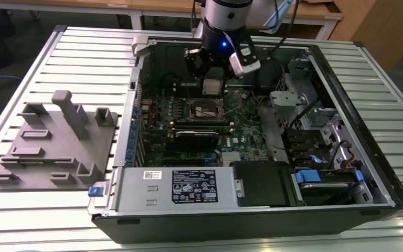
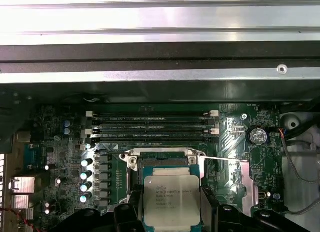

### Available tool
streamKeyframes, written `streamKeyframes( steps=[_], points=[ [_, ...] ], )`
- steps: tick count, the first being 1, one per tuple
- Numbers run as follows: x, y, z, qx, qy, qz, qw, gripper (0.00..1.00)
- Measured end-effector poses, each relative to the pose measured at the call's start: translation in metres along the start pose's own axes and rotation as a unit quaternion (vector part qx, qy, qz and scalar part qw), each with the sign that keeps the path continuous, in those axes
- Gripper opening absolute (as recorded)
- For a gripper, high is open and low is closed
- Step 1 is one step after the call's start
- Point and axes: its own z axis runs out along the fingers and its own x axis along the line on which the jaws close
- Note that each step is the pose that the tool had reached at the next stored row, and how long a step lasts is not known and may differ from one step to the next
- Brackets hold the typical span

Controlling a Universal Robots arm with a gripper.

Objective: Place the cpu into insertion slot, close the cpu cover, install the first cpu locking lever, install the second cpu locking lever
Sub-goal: 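Place the cpu into insertion slot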

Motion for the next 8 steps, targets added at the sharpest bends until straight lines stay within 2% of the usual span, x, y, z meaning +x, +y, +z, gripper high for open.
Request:
streamKeyframes(
  steps=[8],
  points=[
    [0.0000,0.0000,0.0002,-0.0001,-0.0001,0.000,1.00000,0.54]
  ],
)
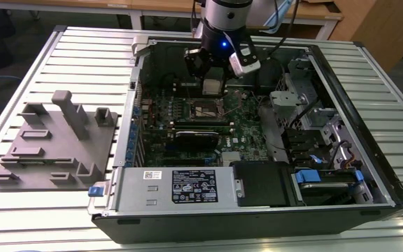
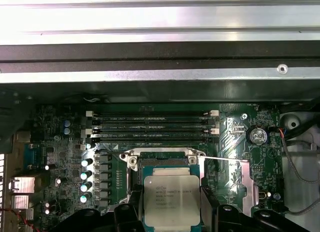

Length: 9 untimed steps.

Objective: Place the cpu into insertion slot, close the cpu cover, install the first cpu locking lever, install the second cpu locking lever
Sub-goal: 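Place the cpu into insertion slot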

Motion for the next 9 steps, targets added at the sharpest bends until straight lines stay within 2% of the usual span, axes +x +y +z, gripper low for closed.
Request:
streamKeyframes(
  steps=[4,7,9],
  points=[
    [0.0000,0.0000,0.0001,-0.0001,-0.0005,0.006,0.99998,0.54],
    [0.0000,0.0000,0.0004,-0.0005,-0.0023,0.025,0.99968,0.54],
    [0.0000,0.0000,0.0005,-0.0008,-0.0038,0.043,0.99908,0.54]
  ],
)
